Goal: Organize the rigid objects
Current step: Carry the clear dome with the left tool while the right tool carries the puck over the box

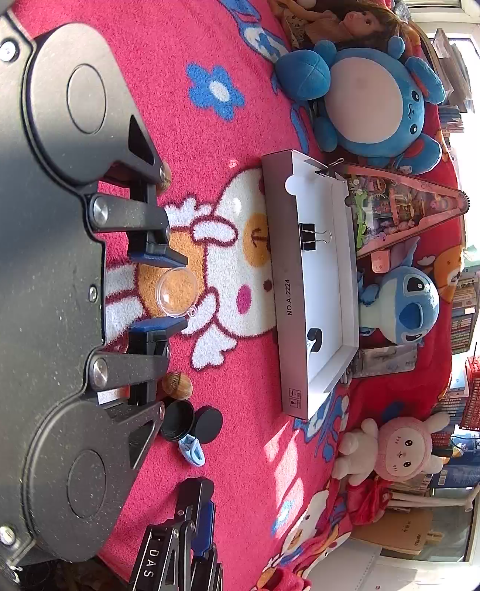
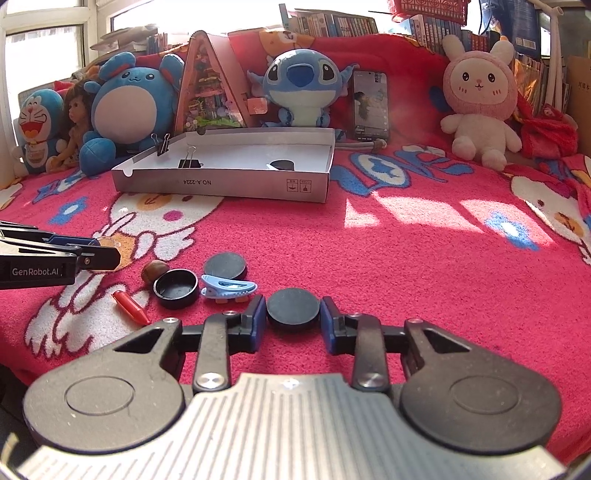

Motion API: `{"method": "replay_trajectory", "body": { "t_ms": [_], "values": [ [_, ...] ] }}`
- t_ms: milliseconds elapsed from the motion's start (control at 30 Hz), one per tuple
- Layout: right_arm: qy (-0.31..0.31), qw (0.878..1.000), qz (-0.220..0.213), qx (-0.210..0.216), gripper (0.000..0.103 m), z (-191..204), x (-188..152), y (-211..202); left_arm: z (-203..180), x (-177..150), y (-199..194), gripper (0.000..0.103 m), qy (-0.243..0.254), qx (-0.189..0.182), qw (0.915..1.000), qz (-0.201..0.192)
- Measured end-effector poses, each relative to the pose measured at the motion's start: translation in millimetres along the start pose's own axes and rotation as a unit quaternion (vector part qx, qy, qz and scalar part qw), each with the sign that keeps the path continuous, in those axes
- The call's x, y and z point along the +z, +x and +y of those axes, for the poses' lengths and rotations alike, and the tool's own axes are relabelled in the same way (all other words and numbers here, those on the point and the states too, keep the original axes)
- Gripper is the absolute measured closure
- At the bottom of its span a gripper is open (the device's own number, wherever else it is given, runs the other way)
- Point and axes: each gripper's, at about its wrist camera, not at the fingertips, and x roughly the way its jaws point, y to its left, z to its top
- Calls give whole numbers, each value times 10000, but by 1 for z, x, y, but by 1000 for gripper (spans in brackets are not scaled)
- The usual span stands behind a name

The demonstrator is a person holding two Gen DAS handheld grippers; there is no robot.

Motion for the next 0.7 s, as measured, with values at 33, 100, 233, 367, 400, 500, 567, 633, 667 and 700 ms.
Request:
{"method": "replay_trajectory", "body": {
  "t_ms": [33, 100, 233, 367, 400, 500, 567, 633, 667, 700],
  "values": [
    [12, 10000, -14, -10, 66, 0, 1, 0, 1, 2, -1, 76, -18, -10, 10000, -16],
    [12, 10000, -53, -42, 66, -1, 4, -1, 3, 6, -1, 76, -51, -39, 10000, -35],
    [56, 9999, -114, -48, 66, -3, 14, 1, 11, 24, 0, 76, -98, -88, 9999, -112],
    [183, 9997, -143, 12, 66, -8, 34, 8, 21, 56, 2, 76, -69, 19, 9994, -332],
    [215, 9997, -147, 32, 66, -9, 39, 11, 23, 62, 4, 76, -76, 45, 9993, -375],
    [256, 9995, -140, 96, 66, -11, 56, 19, 31, 85, 13, 76, -205, -8, 9991, -361],
    [257, 9995, -68, 157, 66, -12, 70, 28, 39, 99, 22, 76, -399, -98, 9988, -258],
    [321, 9993, -12, 210, 66, -14, 85, 36, 47, 115, 35, 76, -616, -153, 9979, -113],
    [375, 9990, 27, 247, 66, -15, 96, 42, 51, 122, 43, 76, -697, -172, 9974, -46],
    [401, 9988, 45, 268, 66, -16, 103, 46, 55, 129, 51, 76, -784, -171, 9968, 33]
  ]
}}
